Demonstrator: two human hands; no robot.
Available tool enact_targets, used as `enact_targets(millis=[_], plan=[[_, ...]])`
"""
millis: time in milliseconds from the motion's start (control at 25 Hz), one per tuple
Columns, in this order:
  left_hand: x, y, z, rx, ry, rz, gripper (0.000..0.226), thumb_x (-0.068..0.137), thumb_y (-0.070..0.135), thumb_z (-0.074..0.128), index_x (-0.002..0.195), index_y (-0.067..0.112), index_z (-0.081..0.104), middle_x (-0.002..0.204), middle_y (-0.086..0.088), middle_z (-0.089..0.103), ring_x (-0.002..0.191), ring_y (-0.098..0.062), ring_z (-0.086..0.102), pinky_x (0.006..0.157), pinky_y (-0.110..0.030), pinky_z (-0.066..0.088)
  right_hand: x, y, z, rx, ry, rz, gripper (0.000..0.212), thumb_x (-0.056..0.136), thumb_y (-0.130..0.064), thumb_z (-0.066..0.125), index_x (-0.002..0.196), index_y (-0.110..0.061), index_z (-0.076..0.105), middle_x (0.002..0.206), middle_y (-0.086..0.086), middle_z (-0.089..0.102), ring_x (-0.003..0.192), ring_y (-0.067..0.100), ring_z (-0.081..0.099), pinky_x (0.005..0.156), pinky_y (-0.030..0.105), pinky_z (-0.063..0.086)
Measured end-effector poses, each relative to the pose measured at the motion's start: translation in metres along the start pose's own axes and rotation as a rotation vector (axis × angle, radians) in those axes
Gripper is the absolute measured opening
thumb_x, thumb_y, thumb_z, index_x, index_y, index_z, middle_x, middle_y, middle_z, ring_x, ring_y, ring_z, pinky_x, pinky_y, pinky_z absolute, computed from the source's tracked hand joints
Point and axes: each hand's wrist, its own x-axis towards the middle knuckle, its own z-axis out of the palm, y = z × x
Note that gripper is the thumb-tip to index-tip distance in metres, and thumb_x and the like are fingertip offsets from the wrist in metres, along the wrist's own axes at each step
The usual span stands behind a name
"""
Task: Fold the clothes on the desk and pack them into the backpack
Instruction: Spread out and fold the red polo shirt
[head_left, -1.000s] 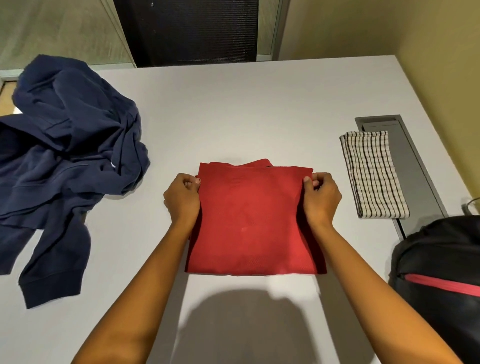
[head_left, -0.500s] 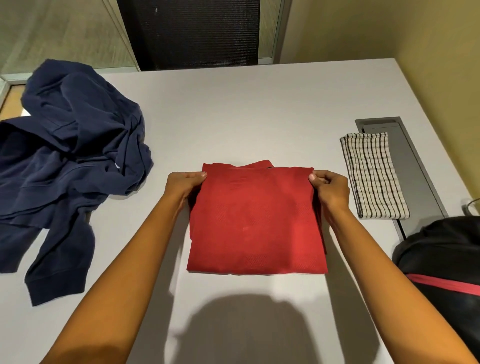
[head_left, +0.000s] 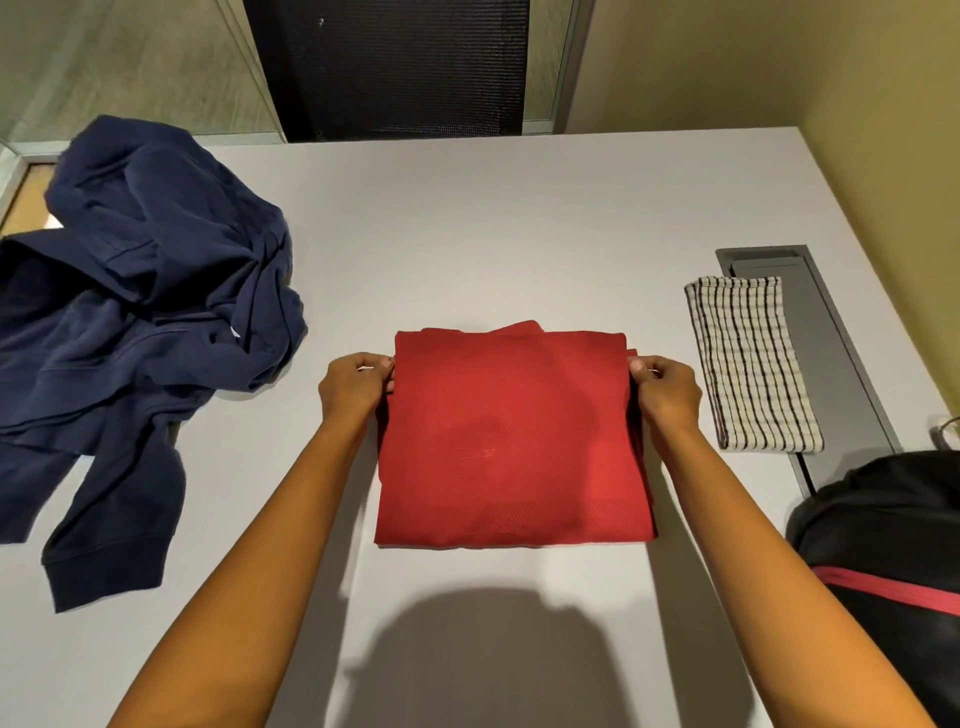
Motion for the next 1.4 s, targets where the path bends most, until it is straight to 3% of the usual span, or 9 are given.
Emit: enact_targets(millis=[160,320,400,520,640,760,920,1120,1400], plan=[[0.008,-0.005,-0.003,-0.057,-0.110,-0.053,0.020,0.088,0.023,0.069,0.099,0.006,0.073,0.084,-0.005,0.071,0.073,-0.015,0.066,0.080,-0.028,0.054,0.000,0.006,-0.002,0.038,-0.102,0.021,0.009,0.089,-0.027,0.070,0.086,-0.018,0.071,0.097,0.007,0.071,0.094,0.023,0.066,0.093,0.038,0.052],[-0.003,-0.001,-0.002,-0.293,-0.239,-0.139,0.016,0.090,0.010,0.066,0.101,-0.001,0.067,0.066,-0.002,0.069,0.048,-0.003,0.062,0.047,-0.013,0.047,-0.002,0.002,-0.002,0.083,-0.093,0.014,0.013,0.086,-0.021,0.073,0.075,-0.027,0.067,0.092,0.004,0.070,0.093,0.021,0.066,0.092,0.035,0.052],[-0.008,0.003,0.001,-0.297,-0.248,-0.156,0.010,0.090,0.006,0.065,0.099,0.001,0.066,0.071,-0.006,0.067,0.043,-0.001,0.058,0.043,-0.012,0.045,-0.003,0.004,0.000,0.089,-0.062,0.001,0.012,0.087,-0.021,0.072,0.077,-0.026,0.067,0.087,0.001,0.068,0.088,0.017,0.064,0.087,0.030,0.051],[-0.004,0.005,0.004,-0.123,-0.092,-0.081,0.008,0.087,0.006,0.066,0.084,0.013,0.068,0.092,-0.014,0.071,0.063,-0.014,0.062,0.065,-0.024,0.053,-0.005,0.001,-0.002,0.087,0.026,-0.014,0.004,0.089,-0.020,0.069,0.085,-0.018,0.069,0.077,-0.004,0.063,0.078,0.013,0.060,0.078,0.025,0.047],[-0.001,0.010,0.000,0.051,0.174,0.014,0.017,0.089,0.009,0.059,0.078,0.022,0.064,0.088,-0.003,0.067,0.079,-0.020,0.063,0.084,-0.038,0.052,-0.002,-0.005,-0.010,0.084,0.152,-0.063,0.005,0.090,-0.018,0.068,0.090,-0.013,0.069,0.073,-0.006,0.059,0.067,0.007,0.055,0.067,0.020,0.042],[0.006,0.007,0.002,0.101,0.148,-0.039,0.017,0.090,0.014,0.058,0.078,0.024,0.063,0.093,0.000,0.067,0.097,-0.027,0.063,0.098,-0.051,0.045,0.003,0.000,-0.008,0.062,0.124,-0.062,0.006,0.089,-0.018,0.068,0.090,-0.012,0.070,0.074,-0.005,0.060,0.070,0.010,0.057,0.069,0.021,0.046],[0.014,0.000,0.008,0.114,0.032,-0.061,0.023,0.096,0.031,0.055,0.104,0.013,0.067,0.112,-0.009,0.068,0.105,-0.029,0.061,0.099,-0.047,0.046,0.009,0.003,0.000,0.031,-0.008,0.007,0.021,0.092,-0.032,0.065,0.100,-0.013,0.070,0.092,0.002,0.067,0.089,0.018,0.062,0.087,0.032,0.049],[0.014,0.009,0.017,0.027,0.167,-0.055,0.013,0.099,0.022,0.048,0.095,0.019,0.061,0.110,-0.008,0.066,0.105,-0.030,0.059,0.090,-0.041,0.048,-0.001,-0.013,0.009,0.076,0.170,-0.118,0.014,0.094,-0.020,0.061,0.103,-0.010,0.065,0.082,-0.004,0.058,0.081,0.014,0.055,0.071,0.019,0.038],[-0.043,-0.020,0.014,0.082,0.187,0.242,0.014,0.100,0.023,0.047,0.109,0.013,0.051,0.081,0.013,0.054,0.084,-0.016,0.056,0.086,-0.037,0.044,-0.049,0.027,0.011,-0.125,0.180,-0.353,0.026,0.094,-0.010,0.057,0.120,-0.008,0.052,0.111,0.008,0.049,0.097,0.019,0.052,0.090,0.030,0.043]])
